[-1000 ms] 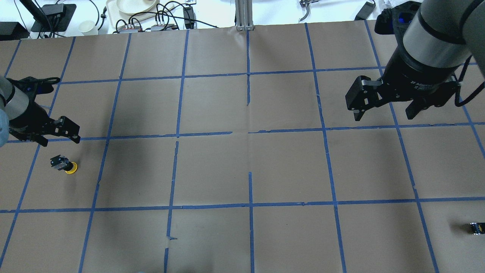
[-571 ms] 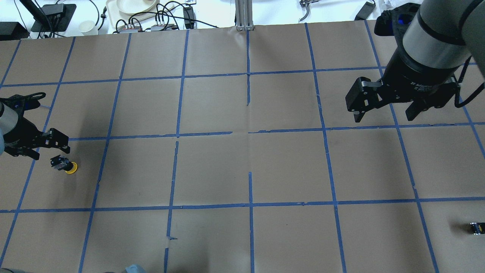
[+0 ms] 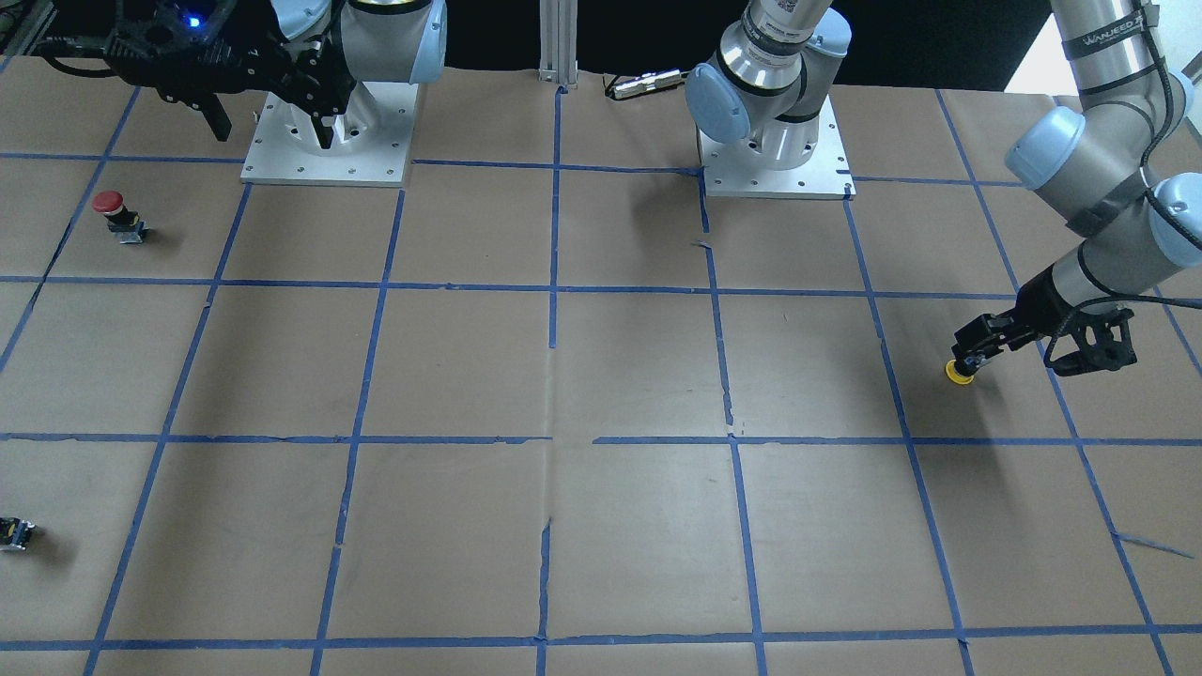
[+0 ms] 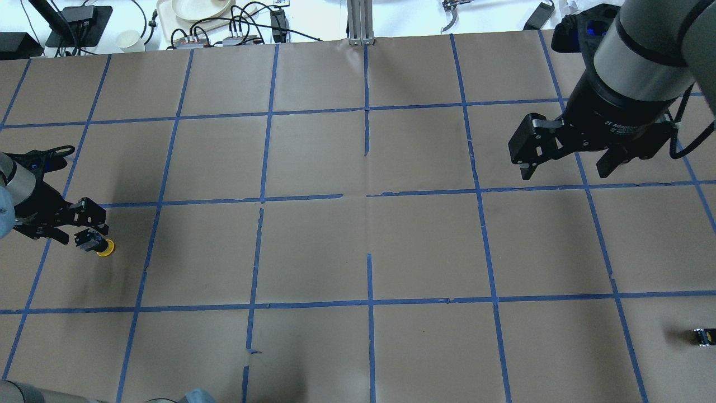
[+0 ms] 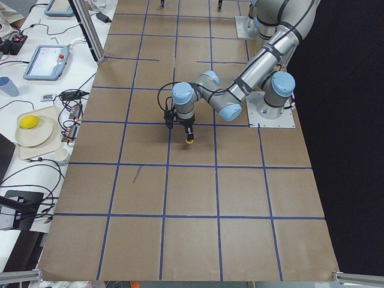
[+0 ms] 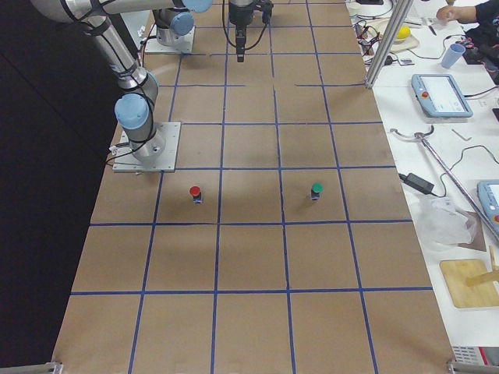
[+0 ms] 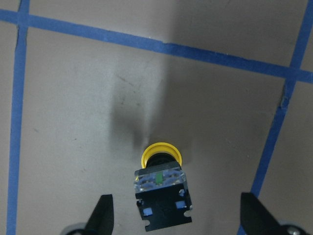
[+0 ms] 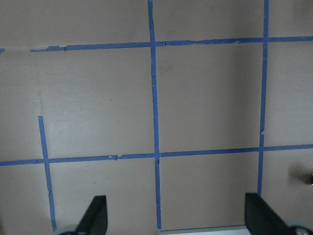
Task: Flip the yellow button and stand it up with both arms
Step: 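Grasp the yellow button's black base with the left gripper, then lift the button and carry it toward the right gripper while the right arm approaches, then close the right gripper on the yellow cap held out by the left gripper, then open the left gripper and pull it back while the right gripper holds the button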
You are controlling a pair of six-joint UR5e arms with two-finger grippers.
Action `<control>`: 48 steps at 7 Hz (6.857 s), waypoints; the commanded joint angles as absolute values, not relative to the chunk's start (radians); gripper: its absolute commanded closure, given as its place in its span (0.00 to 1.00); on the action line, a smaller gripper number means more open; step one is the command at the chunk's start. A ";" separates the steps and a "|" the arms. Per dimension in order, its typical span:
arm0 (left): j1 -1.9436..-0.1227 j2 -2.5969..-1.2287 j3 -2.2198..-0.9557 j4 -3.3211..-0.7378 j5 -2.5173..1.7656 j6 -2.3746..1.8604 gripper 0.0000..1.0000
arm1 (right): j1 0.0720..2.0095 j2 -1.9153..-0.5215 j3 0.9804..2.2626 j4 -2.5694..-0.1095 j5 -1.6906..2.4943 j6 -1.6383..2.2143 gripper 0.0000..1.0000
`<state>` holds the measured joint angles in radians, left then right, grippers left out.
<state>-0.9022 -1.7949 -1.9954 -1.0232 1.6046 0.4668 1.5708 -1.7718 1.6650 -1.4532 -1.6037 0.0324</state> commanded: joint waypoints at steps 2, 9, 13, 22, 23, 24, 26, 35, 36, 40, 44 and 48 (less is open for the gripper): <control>-0.902 -1.805 -1.996 -1.023 1.611 0.471 0.24 | 1.571 -1.772 1.664 -1.457 -1.600 0.034 0.00; -0.952 -1.755 -1.974 -1.131 1.570 0.514 0.96 | 1.574 -1.770 1.667 -1.457 -1.598 0.055 0.00; -1.120 -1.739 -1.976 -1.449 0.947 0.416 0.96 | 1.571 -1.764 1.657 -1.453 -1.525 0.192 0.00; -1.641 -1.778 -1.970 -1.390 -0.177 0.244 0.99 | 1.367 -1.700 1.635 -1.447 -0.907 0.747 0.00; -1.664 -1.784 -1.970 -1.391 -0.208 0.244 0.99 | 1.344 -1.700 1.635 -1.445 -0.861 0.756 0.00; -1.678 -1.786 -1.977 -1.419 -0.298 0.235 0.99 | 1.335 -1.698 1.635 -1.447 -0.842 0.758 0.00; -1.692 -1.799 -1.971 -1.463 -0.380 0.185 0.99 | 1.331 -1.698 1.649 -1.445 -0.822 0.811 0.00; -1.695 -1.792 -1.970 -1.453 -0.382 0.158 0.98 | 1.342 -1.611 1.641 -1.505 -0.672 0.905 0.08; -1.695 -1.793 -1.970 -1.453 -0.382 0.156 0.98 | 1.344 -1.614 1.641 -1.503 -0.667 0.940 0.11; -1.695 -1.793 -1.971 -1.462 -0.373 0.158 0.98 | 1.348 -1.614 1.643 -1.499 -0.657 0.943 0.38; -1.695 -1.789 -1.970 -1.462 -0.373 0.156 0.89 | 1.344 -1.611 1.644 -1.497 -0.623 0.945 0.61; -1.686 -1.781 -1.964 -1.448 -0.373 0.064 0.00 | 1.336 -1.608 1.638 -1.499 -0.633 0.945 0.61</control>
<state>-1.6906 -1.7863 -1.9662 -1.4505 -0.3724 0.0878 1.3407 -1.6082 1.6405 -1.4986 -0.6283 0.9449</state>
